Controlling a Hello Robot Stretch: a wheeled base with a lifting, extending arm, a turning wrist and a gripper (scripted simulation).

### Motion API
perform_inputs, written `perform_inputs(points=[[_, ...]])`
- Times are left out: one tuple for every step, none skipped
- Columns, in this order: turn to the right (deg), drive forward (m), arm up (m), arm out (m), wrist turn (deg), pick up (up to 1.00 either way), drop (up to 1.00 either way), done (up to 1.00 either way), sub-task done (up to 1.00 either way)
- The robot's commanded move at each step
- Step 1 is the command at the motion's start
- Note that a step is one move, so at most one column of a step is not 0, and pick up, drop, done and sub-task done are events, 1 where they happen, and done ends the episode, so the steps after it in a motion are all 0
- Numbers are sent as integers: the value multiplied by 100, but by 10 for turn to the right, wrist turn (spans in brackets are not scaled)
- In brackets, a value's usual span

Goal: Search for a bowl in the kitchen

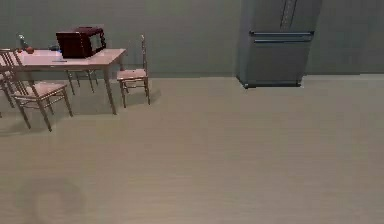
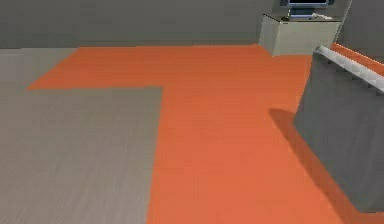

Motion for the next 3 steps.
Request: perform_inputs(points=[[0,100,0,0,0,0,0,0,0],[-30,0,0,0,0,0,0,0,0],[0,100,0,0,0,0,0,0,0]])
